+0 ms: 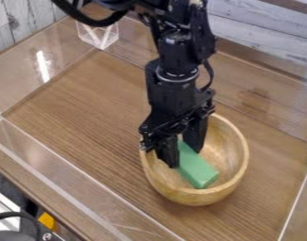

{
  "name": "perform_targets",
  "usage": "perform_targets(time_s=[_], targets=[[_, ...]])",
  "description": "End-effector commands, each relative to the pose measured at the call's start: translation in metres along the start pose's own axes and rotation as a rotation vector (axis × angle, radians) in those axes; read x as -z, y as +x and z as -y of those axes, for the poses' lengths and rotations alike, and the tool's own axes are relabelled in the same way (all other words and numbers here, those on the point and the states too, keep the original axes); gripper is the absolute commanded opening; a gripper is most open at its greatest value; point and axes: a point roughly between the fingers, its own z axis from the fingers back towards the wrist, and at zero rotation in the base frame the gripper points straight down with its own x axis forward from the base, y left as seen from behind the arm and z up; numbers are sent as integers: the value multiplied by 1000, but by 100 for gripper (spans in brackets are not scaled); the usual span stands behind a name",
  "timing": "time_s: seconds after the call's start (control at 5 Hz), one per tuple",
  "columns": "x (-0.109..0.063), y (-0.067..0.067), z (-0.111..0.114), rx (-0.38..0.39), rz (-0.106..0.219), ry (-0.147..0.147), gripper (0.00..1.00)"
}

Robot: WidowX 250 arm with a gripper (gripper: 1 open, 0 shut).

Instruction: Remove the green block from inside the brown bowl and put it on the table

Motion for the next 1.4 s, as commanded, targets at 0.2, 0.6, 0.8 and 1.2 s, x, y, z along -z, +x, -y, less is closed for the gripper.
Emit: perform_targets(time_s=[0.2, 0.6, 0.8, 1.2], targets=[[-20, 1, 9, -4, 19, -69, 0], [-22, 2, 8, -12, 21, -68, 0], [-23, 2, 8, -15, 22, -67, 0], [-25, 4, 8, -23, 24, -67, 0]])
